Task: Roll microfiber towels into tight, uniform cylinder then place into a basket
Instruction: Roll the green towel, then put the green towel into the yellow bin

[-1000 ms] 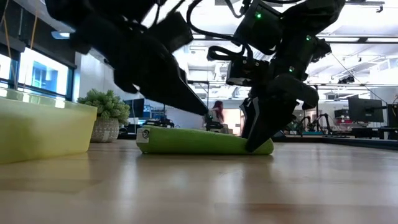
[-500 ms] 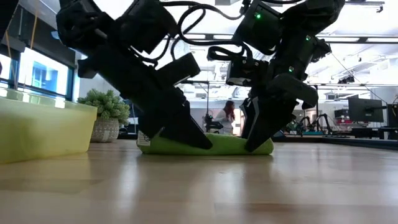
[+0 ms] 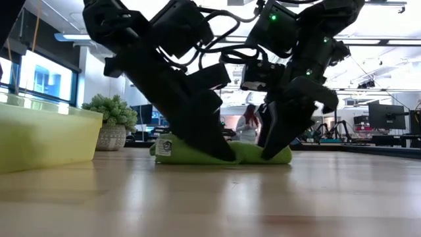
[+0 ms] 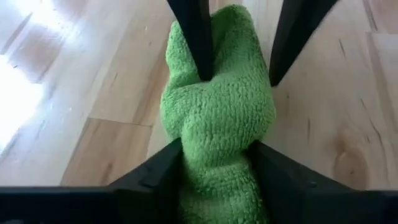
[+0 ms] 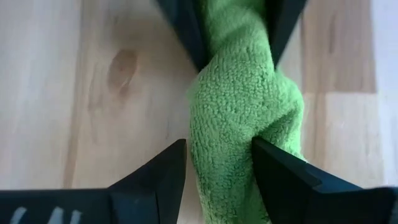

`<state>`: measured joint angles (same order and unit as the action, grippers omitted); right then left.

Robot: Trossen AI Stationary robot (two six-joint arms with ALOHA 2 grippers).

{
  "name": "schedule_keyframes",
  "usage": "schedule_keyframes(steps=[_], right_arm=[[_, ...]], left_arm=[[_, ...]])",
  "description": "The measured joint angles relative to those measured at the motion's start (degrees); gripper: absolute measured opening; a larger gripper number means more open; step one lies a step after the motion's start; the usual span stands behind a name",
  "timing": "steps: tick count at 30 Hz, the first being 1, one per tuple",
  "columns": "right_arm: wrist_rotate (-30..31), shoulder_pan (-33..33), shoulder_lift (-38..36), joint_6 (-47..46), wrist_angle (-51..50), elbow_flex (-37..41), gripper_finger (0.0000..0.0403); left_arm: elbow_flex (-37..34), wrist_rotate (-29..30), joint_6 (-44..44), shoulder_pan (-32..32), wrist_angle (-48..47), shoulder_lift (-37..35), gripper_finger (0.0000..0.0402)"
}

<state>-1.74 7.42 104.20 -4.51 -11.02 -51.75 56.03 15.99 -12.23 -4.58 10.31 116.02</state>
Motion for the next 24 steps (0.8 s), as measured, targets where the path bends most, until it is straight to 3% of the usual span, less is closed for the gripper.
schedule_keyframes(steps=[8, 17, 24], right_arm=[[-1.48, 0.09, -6.42, -0.2, -7.46, 0.34, 0.0174], [-0.68, 0.13, -16.38, 0.41, -20.24, 0.46, 0.0174], [-0.34, 0.11, -23.1, 5.41, -28.88, 1.9, 0.0174]], left_arm=[[-0.09, -4.04, 2.38, -0.43, 0.08, -0.1, 0.0024], [-0.44, -5.73, 3.25, 0.25, 0.5, -1.41, 0.0023], [-0.76, -6.65, 5.86, 0.02, -7.79, -11.62, 0.0023]])
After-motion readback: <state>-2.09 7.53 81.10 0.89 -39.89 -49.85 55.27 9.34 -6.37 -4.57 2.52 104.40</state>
